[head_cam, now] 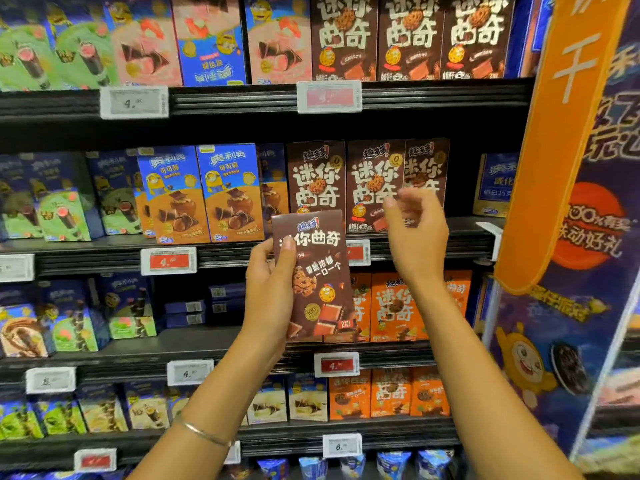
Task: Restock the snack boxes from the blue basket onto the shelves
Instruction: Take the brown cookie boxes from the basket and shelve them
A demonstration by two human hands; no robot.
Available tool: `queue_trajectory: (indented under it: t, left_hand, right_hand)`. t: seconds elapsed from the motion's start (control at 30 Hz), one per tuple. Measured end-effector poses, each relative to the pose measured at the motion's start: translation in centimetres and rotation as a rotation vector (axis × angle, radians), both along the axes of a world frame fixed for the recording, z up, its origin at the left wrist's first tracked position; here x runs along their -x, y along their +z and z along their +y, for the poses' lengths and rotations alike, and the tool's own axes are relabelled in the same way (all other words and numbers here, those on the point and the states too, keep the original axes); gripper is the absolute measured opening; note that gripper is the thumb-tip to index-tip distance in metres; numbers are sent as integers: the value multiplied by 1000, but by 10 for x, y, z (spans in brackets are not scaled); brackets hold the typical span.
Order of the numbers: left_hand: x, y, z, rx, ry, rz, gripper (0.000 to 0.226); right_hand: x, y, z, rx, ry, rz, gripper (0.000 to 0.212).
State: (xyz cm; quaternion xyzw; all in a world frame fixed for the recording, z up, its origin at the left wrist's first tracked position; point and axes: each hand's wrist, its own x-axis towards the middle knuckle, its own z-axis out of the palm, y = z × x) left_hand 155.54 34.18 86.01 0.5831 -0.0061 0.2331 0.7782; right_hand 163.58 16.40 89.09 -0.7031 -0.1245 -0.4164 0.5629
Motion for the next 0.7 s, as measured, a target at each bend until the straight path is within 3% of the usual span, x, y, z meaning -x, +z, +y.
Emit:
queue_trajectory:
  t: [0.13, 0.23, 0.33, 0.43, 0.57, 0.7]
  left_hand:
    - [-20, 24, -21, -21, -29, -97, 34]
    - [-34, 41, -39, -48, -50, -168, 38]
    - [-44, 55, -56, -171, -72, -251, 32]
    - [-52, 66, -60, -515, 81, -381, 48]
    - [-64, 79, -38, -1185, 526, -514, 60]
    - [-78, 88, -26, -1462, 620, -419, 79]
  right_hand:
    - [29, -5, -3, 101, 398, 144, 56]
    - [33, -7, -10, 160, 437, 130, 52]
    - [28, -3, -24, 91, 403, 69, 54]
    - [18, 4, -48, -4, 271, -9, 50]
    - [-1, 7, -80, -118, 113, -11, 49]
    - [-23, 11, -92, -73, 24, 19, 53]
